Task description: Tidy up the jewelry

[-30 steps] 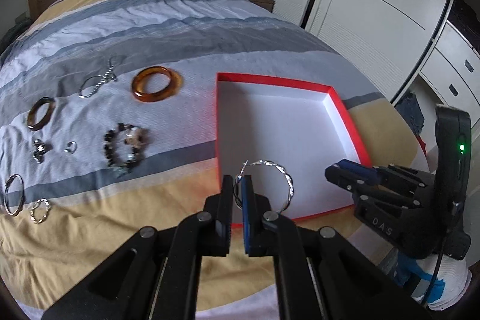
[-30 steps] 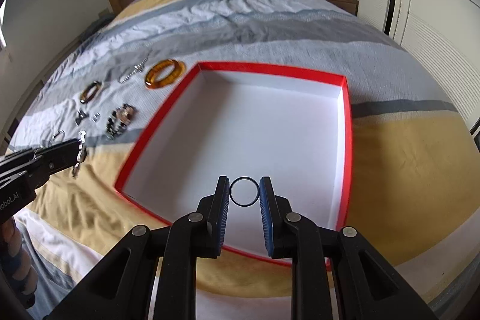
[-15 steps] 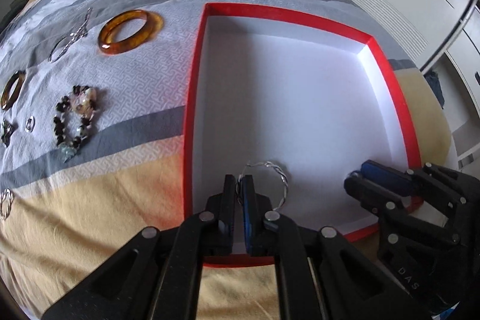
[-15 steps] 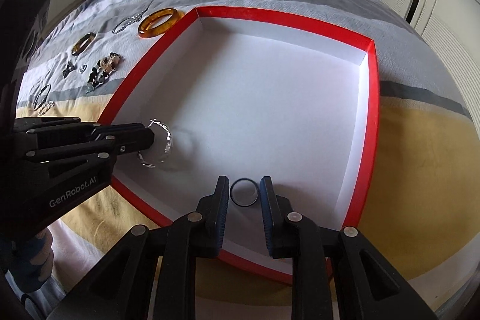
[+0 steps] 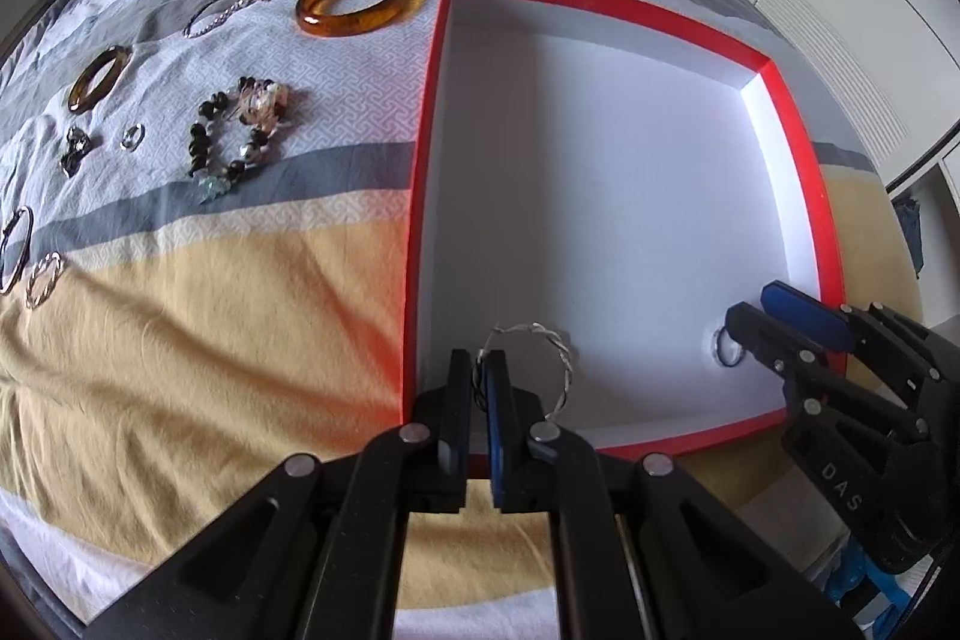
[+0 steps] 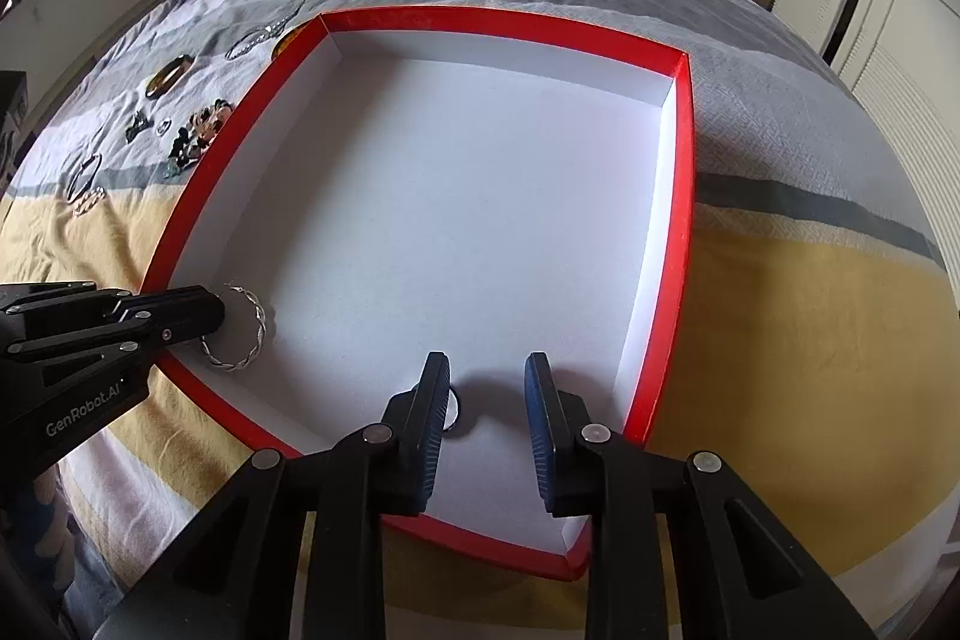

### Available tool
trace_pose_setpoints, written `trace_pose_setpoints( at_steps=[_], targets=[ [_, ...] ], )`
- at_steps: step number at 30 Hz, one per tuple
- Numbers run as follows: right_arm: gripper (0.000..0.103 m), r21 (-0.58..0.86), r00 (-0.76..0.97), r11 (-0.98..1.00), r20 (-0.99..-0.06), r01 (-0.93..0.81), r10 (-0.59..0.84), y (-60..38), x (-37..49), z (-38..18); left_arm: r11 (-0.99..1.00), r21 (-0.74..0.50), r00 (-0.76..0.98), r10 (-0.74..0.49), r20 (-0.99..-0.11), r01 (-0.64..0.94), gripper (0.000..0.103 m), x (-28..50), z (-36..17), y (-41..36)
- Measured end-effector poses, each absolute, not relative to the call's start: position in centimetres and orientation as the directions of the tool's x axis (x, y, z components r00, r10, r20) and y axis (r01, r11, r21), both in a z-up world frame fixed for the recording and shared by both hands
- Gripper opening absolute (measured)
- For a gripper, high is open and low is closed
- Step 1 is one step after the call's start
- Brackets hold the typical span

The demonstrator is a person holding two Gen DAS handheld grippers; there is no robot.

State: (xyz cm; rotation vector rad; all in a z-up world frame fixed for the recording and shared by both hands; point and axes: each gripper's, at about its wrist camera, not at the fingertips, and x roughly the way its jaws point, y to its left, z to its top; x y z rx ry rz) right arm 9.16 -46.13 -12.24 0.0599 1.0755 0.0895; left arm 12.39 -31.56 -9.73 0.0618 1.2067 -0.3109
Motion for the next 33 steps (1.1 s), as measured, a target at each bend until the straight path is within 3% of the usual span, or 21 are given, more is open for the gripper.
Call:
trace_pose_setpoints(
  at_steps=[4, 7, 12, 18, 21, 26, 33],
  targets=[
    [0.04, 0.129, 0.5, 0.991, -0.857, -0.026, 0.124, -46.3, 8.6, -11.2, 0.945, -0.193, 0.323, -0.275, -0.906, 0.263, 0.007, 13.2, -9.2, -30.9],
    [0.04, 0.148, 0.525, 0.989, -0.841, -0.009, 0.13, -46.6, 7.7, -10.2, 0.935, -0.202, 0.343, -0.3, -0.89, 0.293, 0.008, 13.5, -8.8, -31.1],
    [0.042, 0.15, 0.567, 0.989, -0.816, 0.015, 0.115, -47.1, 5.5, -7.9, 0.912, -0.239, 0.366, -0.359, -0.858, 0.333, 0.023, 13.2, -6.8, -31.0],
    [0.047, 0.153, 0.609, 0.986, -0.789, 0.064, 0.083, -47.3, 2.0, -5.1, 0.886, -0.233, 0.435, -0.407, -0.803, 0.401, 0.023, 11.2, -1.7, -29.9],
    [0.055, 0.172, 0.638, 0.982, -0.765, 0.081, 0.081, -46.5, 0.0, -3.3, 0.882, -0.224, 0.484, -0.423, -0.766, 0.415, 0.023, 9.4, 0.8, -28.3],
    [0.069, 0.167, 0.706, 0.979, -0.707, 0.113, 0.039, -42.6, -3.7, 1.3, 0.902, -0.16, 0.577, -0.385, -0.721, 0.402, 0.024, 5.6, 4.5, -24.4],
    [0.079, 0.117, 0.772, 0.981, -0.634, 0.152, -0.044, -35.6, -8.2, 6.3, 0.945, -0.094, 0.667, -0.289, -0.687, 0.313, 0.024, 0.3, 7.7, -16.4]
  ],
)
